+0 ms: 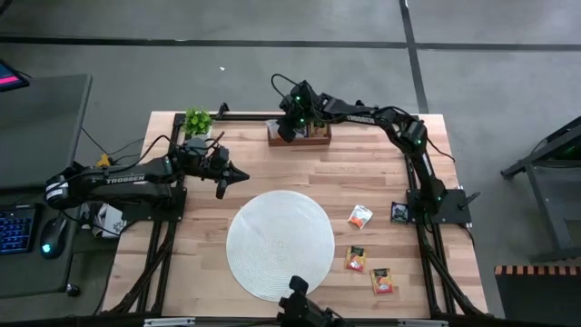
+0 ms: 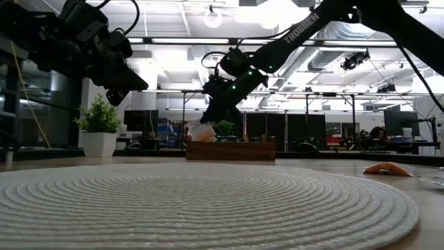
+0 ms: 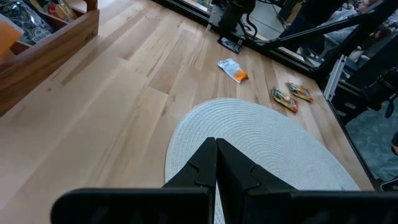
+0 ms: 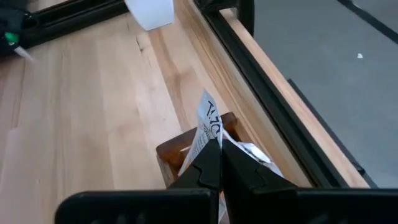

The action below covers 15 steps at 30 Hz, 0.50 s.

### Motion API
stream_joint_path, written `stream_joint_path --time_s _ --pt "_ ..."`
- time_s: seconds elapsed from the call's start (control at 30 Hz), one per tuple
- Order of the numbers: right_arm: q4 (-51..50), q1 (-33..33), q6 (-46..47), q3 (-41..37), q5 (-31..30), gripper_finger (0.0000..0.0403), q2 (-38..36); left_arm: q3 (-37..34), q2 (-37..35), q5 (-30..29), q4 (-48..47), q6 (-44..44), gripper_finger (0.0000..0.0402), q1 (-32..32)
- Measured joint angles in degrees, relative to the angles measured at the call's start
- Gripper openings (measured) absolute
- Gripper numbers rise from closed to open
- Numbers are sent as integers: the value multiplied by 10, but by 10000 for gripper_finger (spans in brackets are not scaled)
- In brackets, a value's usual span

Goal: Pick & Place Tea
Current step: Put the white tea bag into the left section of the wooden organizer

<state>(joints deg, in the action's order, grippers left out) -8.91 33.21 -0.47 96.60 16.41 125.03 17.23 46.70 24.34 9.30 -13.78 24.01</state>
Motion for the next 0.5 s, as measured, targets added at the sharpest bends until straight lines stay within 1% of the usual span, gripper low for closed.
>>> stream_joint_path --time_s 0.37,0.5 --pt "0 0 0 0 5 2 0 0 0 1 0 0 0 0" --pt "-1 0 0 0 -8 20 0 0 0 1 0 0 0 0"
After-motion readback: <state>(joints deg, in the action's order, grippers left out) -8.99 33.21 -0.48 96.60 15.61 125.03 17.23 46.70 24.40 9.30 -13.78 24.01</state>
